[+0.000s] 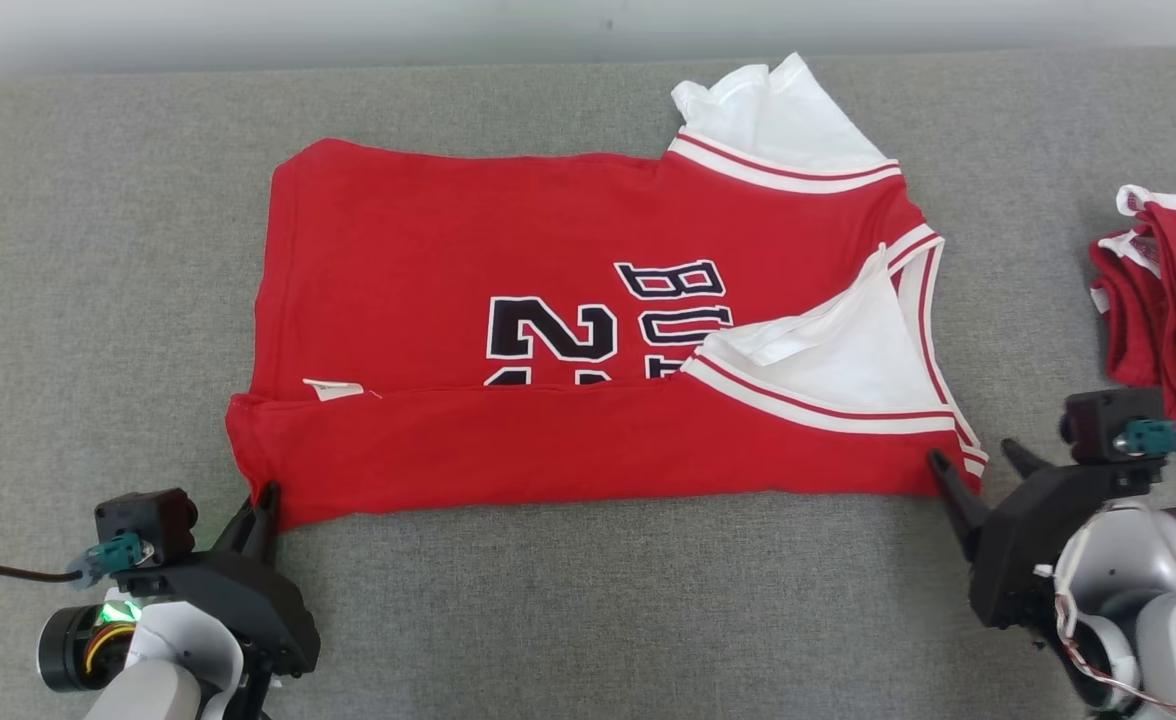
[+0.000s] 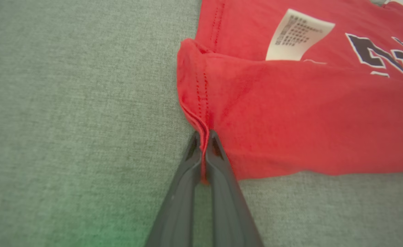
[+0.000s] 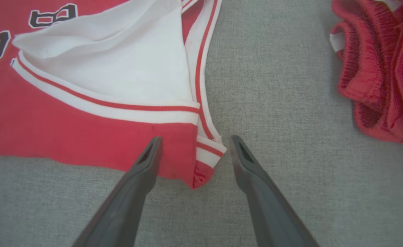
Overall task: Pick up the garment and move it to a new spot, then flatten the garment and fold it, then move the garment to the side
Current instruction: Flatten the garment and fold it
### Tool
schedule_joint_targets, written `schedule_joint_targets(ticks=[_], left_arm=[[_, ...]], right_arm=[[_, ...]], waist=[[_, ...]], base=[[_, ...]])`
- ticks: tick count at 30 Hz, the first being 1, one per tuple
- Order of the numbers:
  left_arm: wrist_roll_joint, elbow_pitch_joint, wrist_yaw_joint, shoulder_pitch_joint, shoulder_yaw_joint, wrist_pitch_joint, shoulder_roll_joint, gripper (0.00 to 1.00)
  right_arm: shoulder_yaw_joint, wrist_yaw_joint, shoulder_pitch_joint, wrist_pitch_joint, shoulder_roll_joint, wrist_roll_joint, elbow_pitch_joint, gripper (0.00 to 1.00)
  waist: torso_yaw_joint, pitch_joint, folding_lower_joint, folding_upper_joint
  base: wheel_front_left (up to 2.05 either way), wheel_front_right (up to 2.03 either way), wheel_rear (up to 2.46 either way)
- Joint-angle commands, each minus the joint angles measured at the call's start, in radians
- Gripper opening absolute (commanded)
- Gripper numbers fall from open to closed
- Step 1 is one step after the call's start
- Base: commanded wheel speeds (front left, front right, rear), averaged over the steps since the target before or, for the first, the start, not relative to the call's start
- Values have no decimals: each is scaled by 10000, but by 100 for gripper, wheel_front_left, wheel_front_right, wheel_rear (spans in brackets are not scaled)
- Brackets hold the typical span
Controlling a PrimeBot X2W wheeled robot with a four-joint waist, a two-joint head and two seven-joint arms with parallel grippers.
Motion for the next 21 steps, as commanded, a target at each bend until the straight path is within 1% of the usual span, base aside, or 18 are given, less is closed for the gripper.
schedule_joint_targets(ticks=[1, 6, 12, 13, 14, 15, 21], left_arm=[[26, 228, -8, 197, -188, 128, -90, 0], [33, 218, -49, 68, -242, 65, -128, 0], [59, 211, -75, -4, -257, -82, -97, 0], [62, 213, -78, 13, -262, -116, -103, 0], [57, 205, -111, 38, -277, -141, -114, 0], [49, 198, -127, 75, -299, -187, -127, 0], [-144, 157, -203, 526, -275, -445, -231, 0]], right_arm=[[-19, -21, -75, -23, 79, -106, 67, 100], [-169, -21, -273, 231, 457, -558, 903, 100], [-180, -21, -332, 346, 805, -723, 1257, 100], [-171, -21, -339, 379, 847, -655, 1299, 62], [-118, -21, -354, 369, 868, -600, 1299, 34], [-80, -20, -350, 326, 880, -559, 1293, 0], [-138, -21, 94, 212, 750, -239, 981, 0]], waist=[[19, 23, 1, 1], [114, 118, 1, 1], [125, 151, 1, 1], [120, 132, 1, 1], [116, 105, 1, 1], [114, 69, 1, 1], [110, -353, 1, 1]], base=[[0, 0, 0], [0, 0, 0], [0, 0, 0], [0, 0, 0], [0, 0, 0], [0, 0, 0], [0, 0, 0]])
